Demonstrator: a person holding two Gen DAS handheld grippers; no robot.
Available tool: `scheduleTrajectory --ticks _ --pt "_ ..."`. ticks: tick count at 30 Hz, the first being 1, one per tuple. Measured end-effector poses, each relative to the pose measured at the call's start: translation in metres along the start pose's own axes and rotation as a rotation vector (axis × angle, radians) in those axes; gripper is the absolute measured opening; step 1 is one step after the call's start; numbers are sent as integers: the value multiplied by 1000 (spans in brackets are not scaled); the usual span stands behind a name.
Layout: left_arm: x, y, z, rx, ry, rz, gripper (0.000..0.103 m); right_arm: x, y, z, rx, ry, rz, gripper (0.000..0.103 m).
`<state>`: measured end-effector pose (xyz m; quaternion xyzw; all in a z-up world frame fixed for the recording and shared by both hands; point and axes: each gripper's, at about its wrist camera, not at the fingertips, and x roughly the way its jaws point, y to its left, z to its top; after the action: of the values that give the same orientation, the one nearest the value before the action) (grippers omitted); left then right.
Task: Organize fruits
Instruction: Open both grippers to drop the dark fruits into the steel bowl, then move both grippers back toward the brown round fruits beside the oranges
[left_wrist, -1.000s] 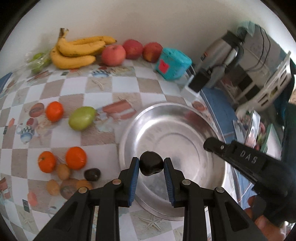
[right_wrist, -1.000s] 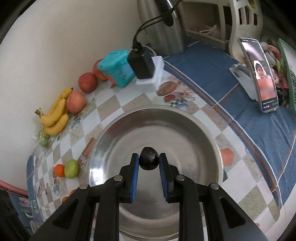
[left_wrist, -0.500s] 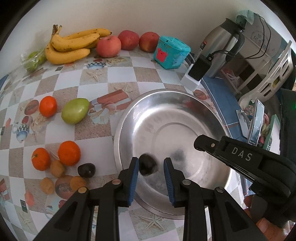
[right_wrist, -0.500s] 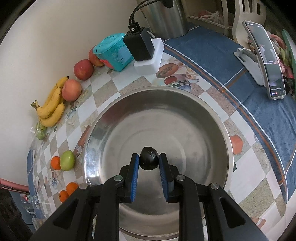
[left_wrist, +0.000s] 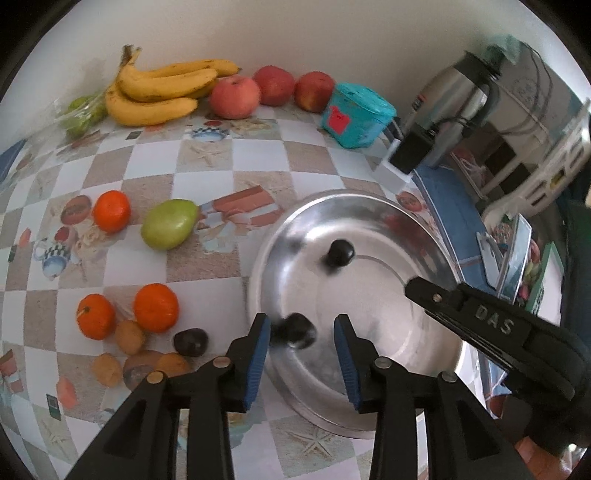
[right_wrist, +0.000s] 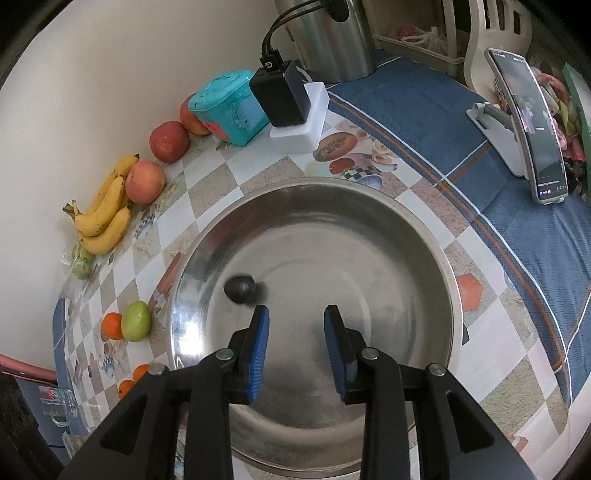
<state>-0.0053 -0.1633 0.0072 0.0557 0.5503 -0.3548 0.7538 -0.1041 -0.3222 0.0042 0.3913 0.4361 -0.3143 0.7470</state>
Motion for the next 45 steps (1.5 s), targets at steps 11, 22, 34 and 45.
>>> scheduleTrajectory --ticks 11,22,34,45 --pt "-21 57 14 -178 -54 67 40 0 14 -6 -49 10 9 32" --pt "-36 94 18 -286 -84 112 40 -4 38 -14 -146 9 21 31" --pt "-25 106 14 -321 -21 194 87 5 48 -21 -216 30 -28 71" --pt "-14 116 6 -329 11 278 103 11 52 -23 -261 37 -74 80"
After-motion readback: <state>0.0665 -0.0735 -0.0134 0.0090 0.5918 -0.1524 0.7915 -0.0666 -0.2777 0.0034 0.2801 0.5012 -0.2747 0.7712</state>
